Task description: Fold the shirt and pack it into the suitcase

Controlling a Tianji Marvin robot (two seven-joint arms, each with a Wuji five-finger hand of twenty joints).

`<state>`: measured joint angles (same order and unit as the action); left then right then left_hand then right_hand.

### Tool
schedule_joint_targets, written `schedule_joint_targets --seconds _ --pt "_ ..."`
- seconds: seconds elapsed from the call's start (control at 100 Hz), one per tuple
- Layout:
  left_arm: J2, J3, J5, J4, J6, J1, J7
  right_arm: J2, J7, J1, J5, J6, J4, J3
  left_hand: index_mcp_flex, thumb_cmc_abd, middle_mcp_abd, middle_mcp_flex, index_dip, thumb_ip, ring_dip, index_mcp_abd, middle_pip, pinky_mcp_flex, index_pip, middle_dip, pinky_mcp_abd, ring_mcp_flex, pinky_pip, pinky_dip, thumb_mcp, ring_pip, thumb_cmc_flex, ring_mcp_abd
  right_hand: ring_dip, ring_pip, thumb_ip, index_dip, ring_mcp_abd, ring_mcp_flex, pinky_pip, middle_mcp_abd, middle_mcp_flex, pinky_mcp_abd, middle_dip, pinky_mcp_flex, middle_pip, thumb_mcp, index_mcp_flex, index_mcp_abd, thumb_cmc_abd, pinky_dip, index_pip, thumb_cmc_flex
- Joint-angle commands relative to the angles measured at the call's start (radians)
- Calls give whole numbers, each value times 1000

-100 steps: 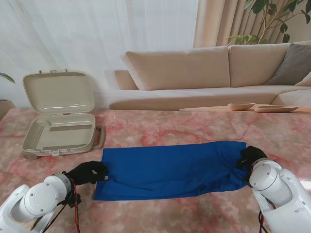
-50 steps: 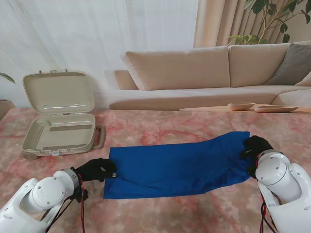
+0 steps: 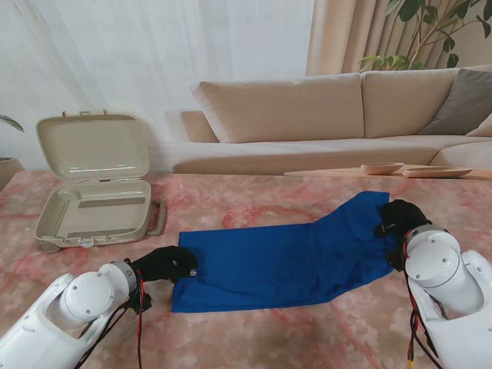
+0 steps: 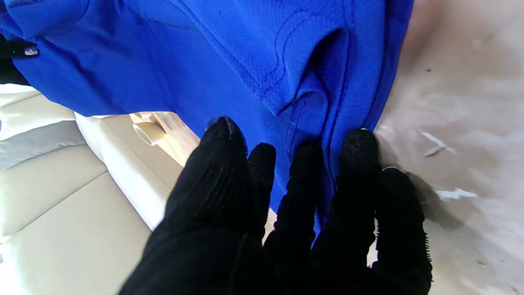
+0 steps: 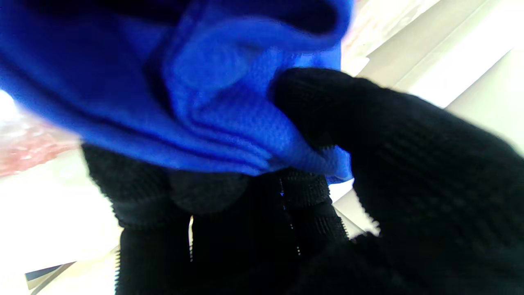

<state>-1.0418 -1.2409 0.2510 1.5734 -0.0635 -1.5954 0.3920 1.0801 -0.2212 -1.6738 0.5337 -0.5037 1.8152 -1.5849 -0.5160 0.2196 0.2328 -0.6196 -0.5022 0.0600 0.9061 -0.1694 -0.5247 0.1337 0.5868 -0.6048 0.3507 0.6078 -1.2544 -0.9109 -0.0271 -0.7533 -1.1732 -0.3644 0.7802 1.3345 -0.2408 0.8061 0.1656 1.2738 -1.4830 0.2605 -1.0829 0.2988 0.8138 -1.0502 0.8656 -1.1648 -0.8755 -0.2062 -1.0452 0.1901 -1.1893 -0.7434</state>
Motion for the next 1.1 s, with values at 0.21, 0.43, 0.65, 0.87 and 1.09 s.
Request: schedule_joint_targets --seconds 0.21,0.43,0.65,0.87,1.09 --pt "-14 55 -31 -68 12 18 9 2 -19 25 -36 -2 50 43 -12 -24 3 -4 10 -14 -14 5 11 2 -11 10 12 -14 127 9 34 89 -23 -5 7 16 -86 29 -19 34 7 107 -38 24 20 -9 50 -100 -36 26 -2 2 -67 -73" --pt "-20 84 -57 -94 20 38 -1 4 -19 56 -63 -22 62 86 -13 -24 2 -4 10 -14 -14 7 11 2 -12 11 13 -15 126 9 34 89 -23 -4 1 9 -91 35 -27 34 -385 97 -39 -195 17 -117 52 -92 -34 30 6 565 -65 -68" --pt "-23 98 -70 -110 27 45 -8 8 -12 91 -101 -42 75 138 -14 -24 3 -4 10 -14 -15 5 11 1 -12 11 13 -15 126 9 34 90 -24 -4 6 17 -92 40 -45 36 -311 87 -49 -99 14 -109 57 -84 -36 43 10 532 -68 -62" --pt "-23 85 -66 -101 23 26 -13 18 15 126 -148 -62 72 200 -15 -24 5 -3 11 -14 -15 4 12 0 -13 12 13 -16 127 10 34 90 -25 -8 14 26 -93 34 -45 35 -331 88 -56 -114 11 -111 60 -80 -42 44 5 522 -71 -64" --pt "-22 49 -42 -57 20 -15 -27 33 56 148 -195 -75 79 253 -16 -24 5 -3 11 -14 -16 4 13 -1 -14 13 15 -17 126 9 34 91 -25 -7 14 27 -89 31 -32 35 -326 96 -56 -102 10 -108 59 -85 -44 39 -3 531 -71 -69"
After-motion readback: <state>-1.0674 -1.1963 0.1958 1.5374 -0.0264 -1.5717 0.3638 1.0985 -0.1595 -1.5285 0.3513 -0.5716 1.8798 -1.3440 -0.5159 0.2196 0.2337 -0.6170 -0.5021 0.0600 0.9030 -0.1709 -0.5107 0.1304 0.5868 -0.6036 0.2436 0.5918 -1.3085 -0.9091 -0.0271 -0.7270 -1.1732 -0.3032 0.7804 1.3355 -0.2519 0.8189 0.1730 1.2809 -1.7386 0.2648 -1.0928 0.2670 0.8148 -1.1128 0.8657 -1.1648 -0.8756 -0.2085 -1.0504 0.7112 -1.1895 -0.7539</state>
